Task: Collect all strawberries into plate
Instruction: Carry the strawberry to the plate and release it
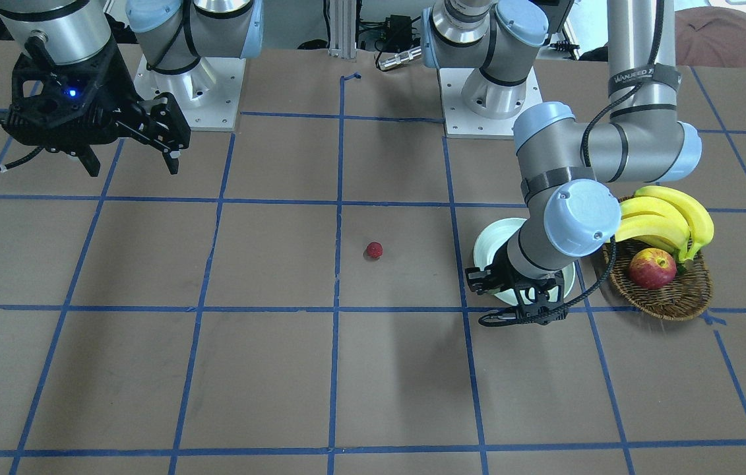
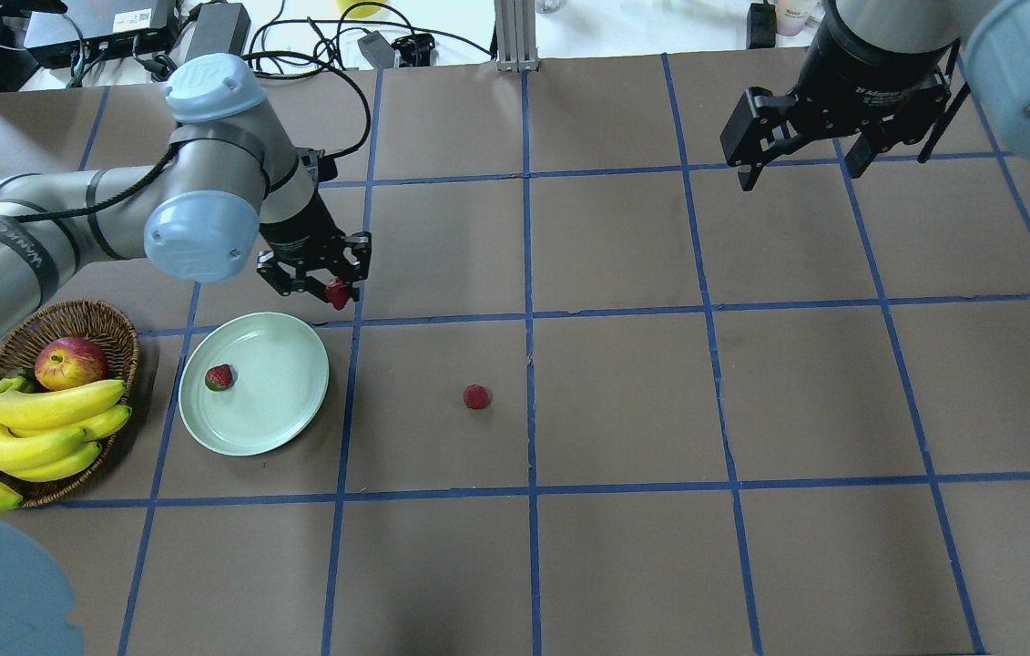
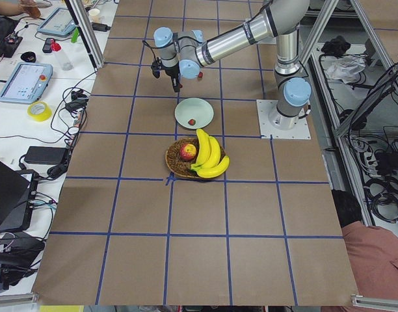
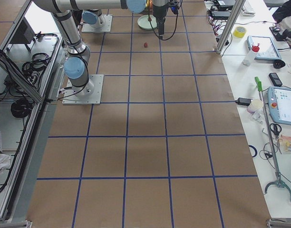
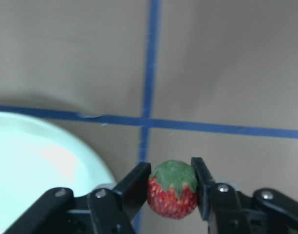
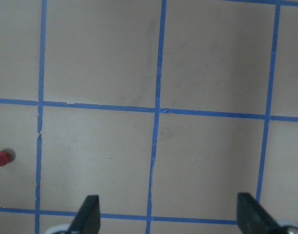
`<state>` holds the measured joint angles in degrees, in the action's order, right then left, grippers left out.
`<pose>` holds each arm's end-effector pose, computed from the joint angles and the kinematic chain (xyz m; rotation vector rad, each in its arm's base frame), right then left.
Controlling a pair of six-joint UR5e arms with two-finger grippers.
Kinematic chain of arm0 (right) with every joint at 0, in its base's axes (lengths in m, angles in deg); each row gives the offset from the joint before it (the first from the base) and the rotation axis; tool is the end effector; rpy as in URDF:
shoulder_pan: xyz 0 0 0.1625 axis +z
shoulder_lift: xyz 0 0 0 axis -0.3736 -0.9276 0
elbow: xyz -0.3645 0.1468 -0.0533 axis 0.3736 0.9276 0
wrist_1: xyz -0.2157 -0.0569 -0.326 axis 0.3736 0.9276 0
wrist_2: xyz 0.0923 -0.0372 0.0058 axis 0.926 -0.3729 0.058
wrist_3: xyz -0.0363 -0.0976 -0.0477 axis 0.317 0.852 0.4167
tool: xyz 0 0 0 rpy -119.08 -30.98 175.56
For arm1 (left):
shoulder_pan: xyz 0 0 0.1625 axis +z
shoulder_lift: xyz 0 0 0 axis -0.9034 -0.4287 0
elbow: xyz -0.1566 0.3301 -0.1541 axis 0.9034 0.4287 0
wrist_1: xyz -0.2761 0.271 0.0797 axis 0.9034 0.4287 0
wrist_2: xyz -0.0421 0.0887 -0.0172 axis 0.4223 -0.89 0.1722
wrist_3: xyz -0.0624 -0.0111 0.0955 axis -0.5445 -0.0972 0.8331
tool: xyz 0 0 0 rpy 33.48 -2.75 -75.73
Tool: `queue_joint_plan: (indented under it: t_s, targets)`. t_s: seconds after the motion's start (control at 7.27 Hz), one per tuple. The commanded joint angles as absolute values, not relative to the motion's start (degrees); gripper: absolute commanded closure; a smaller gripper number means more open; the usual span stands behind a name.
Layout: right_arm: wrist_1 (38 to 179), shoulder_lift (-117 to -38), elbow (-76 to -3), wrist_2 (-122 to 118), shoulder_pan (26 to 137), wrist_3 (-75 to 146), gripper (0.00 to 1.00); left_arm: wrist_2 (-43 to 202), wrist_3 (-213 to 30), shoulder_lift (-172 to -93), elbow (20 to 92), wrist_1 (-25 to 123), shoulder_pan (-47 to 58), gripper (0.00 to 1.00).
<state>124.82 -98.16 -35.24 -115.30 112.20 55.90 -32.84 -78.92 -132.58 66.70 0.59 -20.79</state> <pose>0.1343 -0.4763 0.4633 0.1167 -3.1235 0.1198 -0.0892 -0.5375 0.2106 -0.1805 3.1180 0.2724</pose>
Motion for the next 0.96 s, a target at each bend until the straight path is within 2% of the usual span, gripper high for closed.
queue_joint_plan:
  t_s: [0.0,0.14,0.28,0.41,0.55,0.83]
  targets:
    - [124.8,-98.1,-35.2,-115.3,112.3,55.8,0.00,-36.8,-74.6,-132.4,70.7,1.4,-15.4,1.00]
    - [124.9,-98.1,-35.2,-115.4,112.2,55.9,0.00,-37.0,-74.6,-132.5,71.8,1.4,-14.6,1.00]
    - [124.8,-98.2,-35.2,-115.4,112.2,55.9,0.00,-36.9,-74.6,-132.9,71.9,1.5,-14.2,0.91]
    - [124.8,-98.2,-35.2,-115.4,112.2,55.9,0.00,-36.9,-74.7,-133.0,72.1,1.4,-14.2,0.25]
    - [124.8,-98.2,-35.2,-115.3,112.2,55.8,0.00,-36.8,-74.6,-132.5,72.2,1.3,-14.2,0.00]
    - [124.8,-98.2,-35.2,-115.3,112.3,55.9,0.00,-36.8,-75.3,-131.6,71.5,1.3,-14.5,0.00]
